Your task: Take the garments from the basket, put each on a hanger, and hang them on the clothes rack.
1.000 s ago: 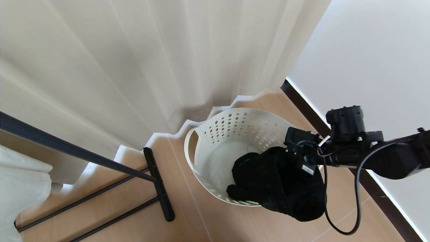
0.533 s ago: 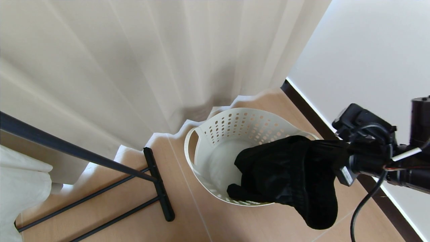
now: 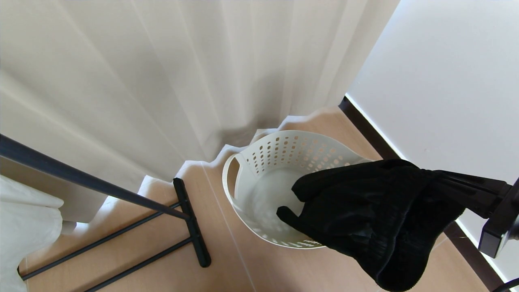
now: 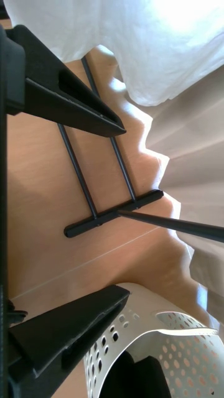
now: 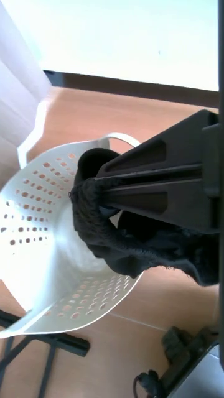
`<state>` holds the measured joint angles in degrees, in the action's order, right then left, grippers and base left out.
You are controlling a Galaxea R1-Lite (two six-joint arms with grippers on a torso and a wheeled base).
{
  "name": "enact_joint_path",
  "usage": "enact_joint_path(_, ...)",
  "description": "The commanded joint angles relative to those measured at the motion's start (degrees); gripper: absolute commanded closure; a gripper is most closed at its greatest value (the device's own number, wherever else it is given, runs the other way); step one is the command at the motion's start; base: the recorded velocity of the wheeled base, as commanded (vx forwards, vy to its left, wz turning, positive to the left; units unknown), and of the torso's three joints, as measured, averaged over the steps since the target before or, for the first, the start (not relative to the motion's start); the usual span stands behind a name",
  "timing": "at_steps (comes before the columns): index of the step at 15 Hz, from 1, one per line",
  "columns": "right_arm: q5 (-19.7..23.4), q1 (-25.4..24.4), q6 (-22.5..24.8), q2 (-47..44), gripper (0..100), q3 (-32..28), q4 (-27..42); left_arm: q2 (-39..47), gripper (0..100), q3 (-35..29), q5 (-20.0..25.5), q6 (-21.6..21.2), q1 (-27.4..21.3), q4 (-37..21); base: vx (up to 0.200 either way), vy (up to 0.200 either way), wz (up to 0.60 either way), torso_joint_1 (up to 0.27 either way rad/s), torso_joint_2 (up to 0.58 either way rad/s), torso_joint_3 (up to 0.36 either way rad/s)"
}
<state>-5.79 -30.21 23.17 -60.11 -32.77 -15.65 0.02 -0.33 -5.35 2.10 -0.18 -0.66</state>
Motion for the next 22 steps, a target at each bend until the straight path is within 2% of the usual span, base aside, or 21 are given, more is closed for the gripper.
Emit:
enact_joint_path(1, 0.0, 0.0, 0.0, 1.1, 100, 0.1, -0.1, 0.0, 0, 0.0, 0.0, 0.0, 0.0, 0.0, 0.0, 0.0, 0.0, 0.0, 0.0, 0.0)
enact_joint_path(9, -0.2, 0.1, 0.0, 0.6, 100, 0.4, -0.1, 0.0, 0, -0.1, 0.1, 0.0, 0.0, 0.0, 0.0, 0.0, 0.0, 0.0, 0.0, 0.008)
enact_joint_path(22, 0.0, 0.1, -0.1, -2.3, 100, 0.1, -0.3, 0.0, 0, -0.1, 0.1, 0.0, 0.0, 0.0, 0.0, 0.0, 0.0, 0.0, -0.02, 0.164)
